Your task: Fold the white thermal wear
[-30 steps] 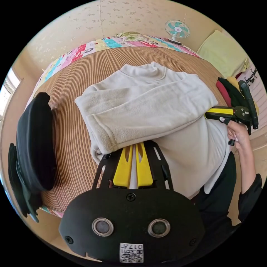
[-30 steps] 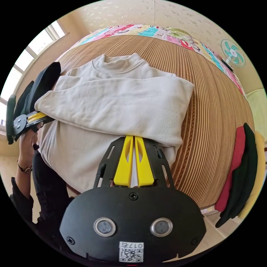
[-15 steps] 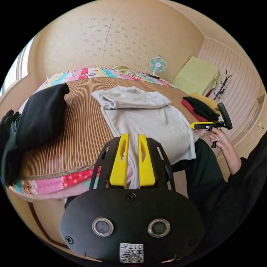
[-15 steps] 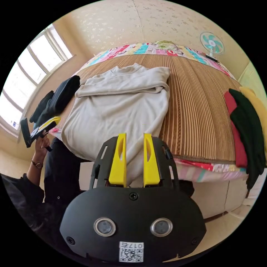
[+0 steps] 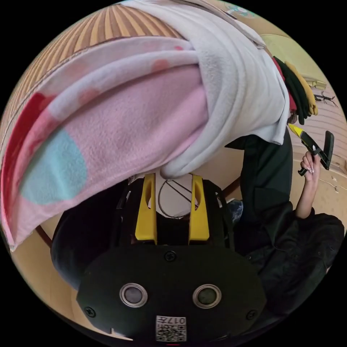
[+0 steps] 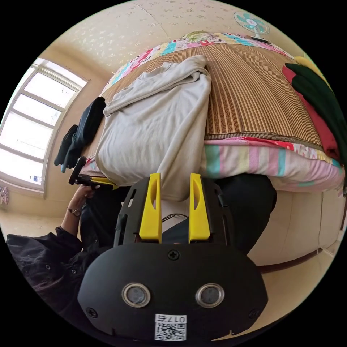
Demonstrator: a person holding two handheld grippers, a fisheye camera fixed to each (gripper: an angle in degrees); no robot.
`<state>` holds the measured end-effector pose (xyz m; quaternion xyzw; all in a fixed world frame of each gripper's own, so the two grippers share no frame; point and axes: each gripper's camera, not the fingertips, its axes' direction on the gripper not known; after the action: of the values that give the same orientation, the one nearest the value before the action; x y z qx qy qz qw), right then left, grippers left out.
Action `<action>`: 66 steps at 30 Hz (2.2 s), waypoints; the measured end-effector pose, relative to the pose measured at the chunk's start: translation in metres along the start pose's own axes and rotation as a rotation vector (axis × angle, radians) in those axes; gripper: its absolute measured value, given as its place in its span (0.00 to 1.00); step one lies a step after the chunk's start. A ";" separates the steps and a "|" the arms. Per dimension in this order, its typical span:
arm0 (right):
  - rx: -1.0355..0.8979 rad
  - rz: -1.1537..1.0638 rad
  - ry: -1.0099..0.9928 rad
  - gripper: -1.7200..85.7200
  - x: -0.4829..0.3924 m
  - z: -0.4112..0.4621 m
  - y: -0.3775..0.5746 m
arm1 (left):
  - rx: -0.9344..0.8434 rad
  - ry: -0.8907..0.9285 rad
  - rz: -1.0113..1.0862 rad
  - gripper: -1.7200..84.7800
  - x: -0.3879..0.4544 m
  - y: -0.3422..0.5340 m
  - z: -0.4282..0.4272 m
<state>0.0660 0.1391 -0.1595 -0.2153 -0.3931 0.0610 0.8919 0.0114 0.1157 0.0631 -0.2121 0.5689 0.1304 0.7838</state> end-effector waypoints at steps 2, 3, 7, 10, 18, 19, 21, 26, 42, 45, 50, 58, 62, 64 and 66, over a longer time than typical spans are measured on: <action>0.006 0.031 -0.013 0.17 0.004 -0.009 0.003 | 0.026 0.084 0.015 0.10 -0.004 0.009 -0.006; -0.003 0.049 -0.034 0.18 0.005 -0.014 0.004 | 0.028 0.156 0.020 0.08 -0.005 0.018 -0.011; -0.069 0.044 -0.097 0.21 0.003 -0.010 -0.001 | 0.129 0.301 0.065 0.07 0.006 0.064 -0.050; -0.130 0.032 -0.039 0.22 -0.006 0.001 -0.006 | 0.242 0.415 0.095 0.07 0.014 0.104 -0.090; -0.147 -0.101 0.061 0.07 0.001 -0.043 0.005 | 0.531 0.630 0.222 0.07 0.002 0.194 -0.214; -0.134 -0.125 0.033 0.07 0.004 -0.057 0.009 | 0.555 0.654 0.235 0.07 -0.001 0.200 -0.223; -0.044 -0.193 -0.094 0.06 0.028 -0.127 0.027 | 0.622 0.735 0.301 0.07 -0.012 0.222 -0.258; 0.222 -0.355 -0.646 0.05 0.108 -0.280 0.083 | 0.725 0.824 0.454 0.07 -0.023 0.272 -0.323; 0.546 0.002 -0.893 0.06 0.204 -0.270 -0.057 | 0.912 1.225 0.016 0.07 -0.125 0.101 -0.368; 0.511 0.068 -0.706 0.08 0.191 -0.247 -0.141 | 1.044 0.986 -0.101 0.11 -0.129 0.040 -0.394; 0.470 0.007 -0.416 0.16 0.130 -0.223 -0.155 | 1.011 0.611 -0.042 0.16 -0.067 0.019 -0.387; 0.300 -0.146 0.157 0.11 0.089 -0.112 -0.081 | 0.787 0.011 -0.189 0.04 -0.013 0.041 -0.270; 0.254 -0.146 0.436 0.05 0.064 -0.100 -0.077 | 0.972 0.053 -0.349 0.12 -0.026 0.124 -0.255; 0.316 -0.101 0.585 0.04 0.044 -0.107 -0.076 | 0.987 0.255 -0.352 0.13 -0.041 0.147 -0.232; 0.453 -0.220 0.479 0.03 0.005 -0.118 -0.065 | 0.923 0.399 -0.406 0.16 -0.051 0.158 -0.195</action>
<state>0.1518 0.0423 -0.1984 0.0235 -0.1701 -0.0018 0.9851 -0.2383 0.1617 0.0309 0.0279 0.6524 -0.3299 0.6817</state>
